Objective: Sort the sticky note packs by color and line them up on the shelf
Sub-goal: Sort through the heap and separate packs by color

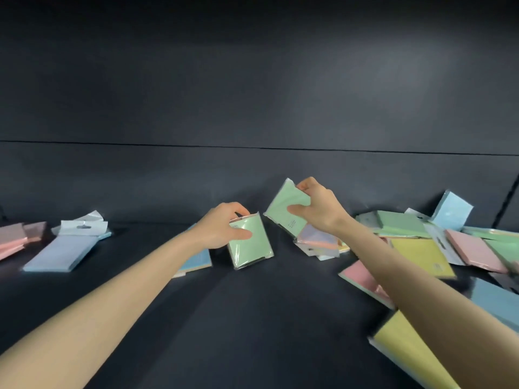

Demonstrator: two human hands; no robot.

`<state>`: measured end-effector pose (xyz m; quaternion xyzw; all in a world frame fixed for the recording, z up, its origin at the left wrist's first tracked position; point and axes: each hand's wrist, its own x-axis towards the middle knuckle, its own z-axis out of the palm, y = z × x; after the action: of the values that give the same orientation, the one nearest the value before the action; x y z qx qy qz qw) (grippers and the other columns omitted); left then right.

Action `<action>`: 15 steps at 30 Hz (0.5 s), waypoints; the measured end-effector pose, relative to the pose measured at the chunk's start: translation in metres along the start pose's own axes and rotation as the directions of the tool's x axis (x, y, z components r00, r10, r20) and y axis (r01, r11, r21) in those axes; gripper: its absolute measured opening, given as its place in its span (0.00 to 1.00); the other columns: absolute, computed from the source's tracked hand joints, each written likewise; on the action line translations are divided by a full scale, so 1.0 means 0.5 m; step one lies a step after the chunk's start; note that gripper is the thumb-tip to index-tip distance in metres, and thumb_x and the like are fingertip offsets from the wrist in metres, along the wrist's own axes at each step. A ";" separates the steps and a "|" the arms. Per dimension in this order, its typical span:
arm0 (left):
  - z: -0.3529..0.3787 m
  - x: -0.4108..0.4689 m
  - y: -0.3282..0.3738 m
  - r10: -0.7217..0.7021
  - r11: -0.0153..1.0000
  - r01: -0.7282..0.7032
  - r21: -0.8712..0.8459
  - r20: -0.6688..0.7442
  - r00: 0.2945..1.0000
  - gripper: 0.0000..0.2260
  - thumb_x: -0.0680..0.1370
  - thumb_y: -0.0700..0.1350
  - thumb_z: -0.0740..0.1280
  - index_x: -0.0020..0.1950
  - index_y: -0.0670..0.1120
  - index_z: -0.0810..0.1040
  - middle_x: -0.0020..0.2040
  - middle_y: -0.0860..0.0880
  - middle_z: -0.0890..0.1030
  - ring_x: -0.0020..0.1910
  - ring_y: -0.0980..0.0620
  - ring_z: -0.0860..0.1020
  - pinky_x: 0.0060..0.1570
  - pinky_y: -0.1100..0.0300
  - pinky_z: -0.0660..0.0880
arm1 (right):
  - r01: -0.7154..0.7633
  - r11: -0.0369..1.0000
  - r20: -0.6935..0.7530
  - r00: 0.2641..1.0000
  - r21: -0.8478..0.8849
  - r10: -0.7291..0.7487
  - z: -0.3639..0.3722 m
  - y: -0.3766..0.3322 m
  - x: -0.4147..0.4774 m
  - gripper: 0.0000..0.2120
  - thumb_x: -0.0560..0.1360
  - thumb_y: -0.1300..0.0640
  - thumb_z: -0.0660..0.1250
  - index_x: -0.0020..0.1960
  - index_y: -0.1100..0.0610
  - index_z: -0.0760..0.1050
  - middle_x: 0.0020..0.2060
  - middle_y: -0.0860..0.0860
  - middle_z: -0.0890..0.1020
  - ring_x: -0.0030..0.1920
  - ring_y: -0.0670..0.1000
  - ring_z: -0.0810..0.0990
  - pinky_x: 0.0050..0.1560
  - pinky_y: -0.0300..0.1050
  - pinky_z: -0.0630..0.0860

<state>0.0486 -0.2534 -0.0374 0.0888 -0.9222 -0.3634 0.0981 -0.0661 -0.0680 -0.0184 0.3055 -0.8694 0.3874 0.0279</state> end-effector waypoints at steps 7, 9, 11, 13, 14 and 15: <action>0.008 0.088 -0.048 0.036 0.999 -0.028 -0.042 0.209 0.977 0.19 0.72 0.43 0.73 0.60 0.45 0.73 0.52 0.47 0.81 0.53 0.47 0.79 0.54 0.55 0.74 | -0.114 0.993 -0.048 0.992 -0.025 0.113 0.037 0.012 0.023 0.21 0.74 0.57 0.68 0.64 0.59 0.66 0.59 0.54 0.76 0.61 0.54 0.74 0.48 0.39 0.67; 0.011 0.105 -0.054 0.044 0.997 -0.059 0.059 0.222 0.974 0.24 0.71 0.47 0.74 0.65 0.46 0.70 0.53 0.48 0.78 0.51 0.50 0.77 0.52 0.59 0.73 | -0.126 0.992 -0.063 0.990 -0.031 0.124 0.040 0.014 0.031 0.21 0.74 0.57 0.68 0.64 0.59 0.66 0.60 0.54 0.75 0.62 0.54 0.73 0.50 0.39 0.67; 0.013 0.116 -0.064 0.040 0.990 -0.068 0.121 0.219 0.975 0.27 0.72 0.49 0.73 0.67 0.46 0.68 0.52 0.50 0.76 0.51 0.51 0.76 0.52 0.60 0.73 | -0.130 0.991 -0.073 0.989 -0.037 0.127 0.043 0.014 0.042 0.21 0.74 0.57 0.68 0.65 0.59 0.66 0.60 0.54 0.75 0.63 0.54 0.73 0.50 0.40 0.68; 0.017 0.123 -0.073 0.037 0.989 -0.066 0.134 0.206 0.978 0.28 0.71 0.51 0.73 0.68 0.47 0.67 0.51 0.52 0.75 0.51 0.52 0.76 0.52 0.59 0.74 | -0.122 0.992 -0.071 0.990 -0.037 0.119 0.048 0.010 0.052 0.20 0.74 0.58 0.68 0.63 0.59 0.67 0.59 0.54 0.76 0.62 0.54 0.74 0.49 0.40 0.68; 0.019 0.124 -0.077 0.046 0.989 -0.071 0.130 0.190 0.981 0.29 0.71 0.51 0.74 0.68 0.48 0.67 0.51 0.52 0.76 0.50 0.52 0.77 0.52 0.59 0.74 | -0.115 0.993 -0.059 0.992 -0.040 0.112 0.052 0.005 0.056 0.20 0.74 0.58 0.68 0.63 0.59 0.67 0.58 0.54 0.76 0.61 0.54 0.74 0.49 0.40 0.69; 0.020 0.124 -0.081 0.056 0.990 -0.077 0.121 0.169 0.984 0.29 0.71 0.51 0.74 0.68 0.48 0.67 0.51 0.52 0.76 0.50 0.52 0.77 0.51 0.59 0.74 | -0.107 0.993 -0.043 0.994 -0.048 0.105 0.057 0.001 0.062 0.19 0.74 0.58 0.69 0.62 0.59 0.67 0.57 0.54 0.76 0.59 0.53 0.74 0.49 0.41 0.70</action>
<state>-0.0098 -0.2906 -0.0652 0.0335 -0.9509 -0.3064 0.0275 -0.0859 -0.1030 -0.0296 0.2502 -0.8930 0.3727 0.0325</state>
